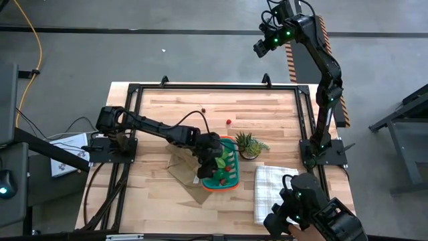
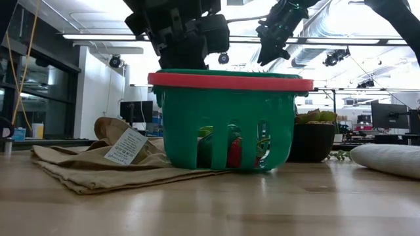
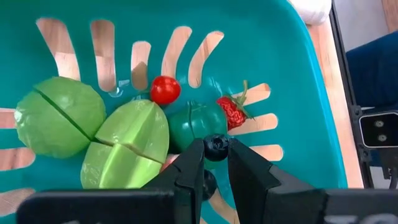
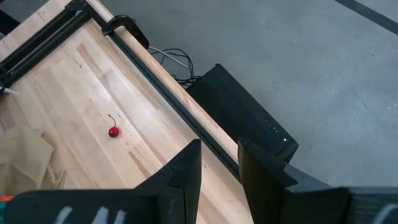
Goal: Pick and placing Produce into tupperware
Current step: Put the blueberry into the green basket, then put the red raspberry into the green basket
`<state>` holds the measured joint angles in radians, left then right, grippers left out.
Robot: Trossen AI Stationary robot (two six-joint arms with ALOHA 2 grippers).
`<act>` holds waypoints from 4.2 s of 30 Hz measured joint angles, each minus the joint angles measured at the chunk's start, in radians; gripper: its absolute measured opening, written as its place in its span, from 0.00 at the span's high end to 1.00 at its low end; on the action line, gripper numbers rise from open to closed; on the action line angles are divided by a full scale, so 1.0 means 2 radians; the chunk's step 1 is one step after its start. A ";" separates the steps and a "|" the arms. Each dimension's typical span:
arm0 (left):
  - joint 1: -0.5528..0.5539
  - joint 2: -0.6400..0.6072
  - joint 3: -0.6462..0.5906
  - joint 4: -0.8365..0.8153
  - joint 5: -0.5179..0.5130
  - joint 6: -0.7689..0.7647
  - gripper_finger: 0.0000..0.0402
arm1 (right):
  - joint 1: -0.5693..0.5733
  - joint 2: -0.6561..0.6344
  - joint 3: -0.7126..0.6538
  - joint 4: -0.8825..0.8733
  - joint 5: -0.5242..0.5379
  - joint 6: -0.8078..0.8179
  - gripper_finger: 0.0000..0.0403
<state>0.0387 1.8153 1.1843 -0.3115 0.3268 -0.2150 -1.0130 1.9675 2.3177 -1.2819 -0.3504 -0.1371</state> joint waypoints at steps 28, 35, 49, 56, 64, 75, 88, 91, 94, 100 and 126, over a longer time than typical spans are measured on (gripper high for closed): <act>0.000 -0.001 0.000 0.010 -0.016 -0.002 0.75 | -0.001 0.000 0.000 0.001 0.000 -0.001 0.76; 0.001 -0.001 0.023 0.007 -0.016 -0.001 0.78 | -0.001 0.000 0.000 0.001 0.000 -0.001 0.76; 0.067 -0.001 0.173 -0.148 -0.057 0.021 0.80 | -0.002 0.000 0.000 -0.009 0.000 -0.023 0.76; 0.111 -0.001 0.235 -0.246 -0.057 0.033 0.84 | 0.001 0.000 0.000 -0.016 -0.001 -0.023 0.76; 0.150 -0.001 0.300 -0.369 -0.079 0.043 0.87 | 0.012 0.000 0.000 -0.025 -0.006 -0.027 0.76; 0.191 -0.001 0.327 -0.509 -0.180 0.053 0.88 | 0.024 0.001 -0.005 -0.011 -0.094 -0.011 0.76; 0.304 -0.033 0.327 -0.531 -0.149 0.181 0.93 | 0.105 0.026 -0.005 -0.041 -0.075 -0.034 0.76; 0.352 -0.045 0.327 -0.535 -0.110 0.210 0.96 | 0.115 0.028 -0.005 -0.044 -0.033 -0.037 0.76; 0.398 -0.054 0.327 -0.534 -0.068 0.234 0.97 | 0.118 0.029 -0.005 -0.045 -0.024 -0.037 0.76; 0.471 -0.057 0.320 -0.528 0.022 0.283 1.00 | 0.140 0.043 -0.005 -0.054 -0.027 -0.028 0.76; 0.521 -0.056 0.094 -0.391 0.182 0.306 0.99 | 0.254 0.146 -0.005 -0.101 0.054 -0.046 0.76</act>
<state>1.0798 1.7035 1.3731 -1.0930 0.6908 0.3962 -0.5057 2.2585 2.3077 -1.4843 -0.2419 -0.2283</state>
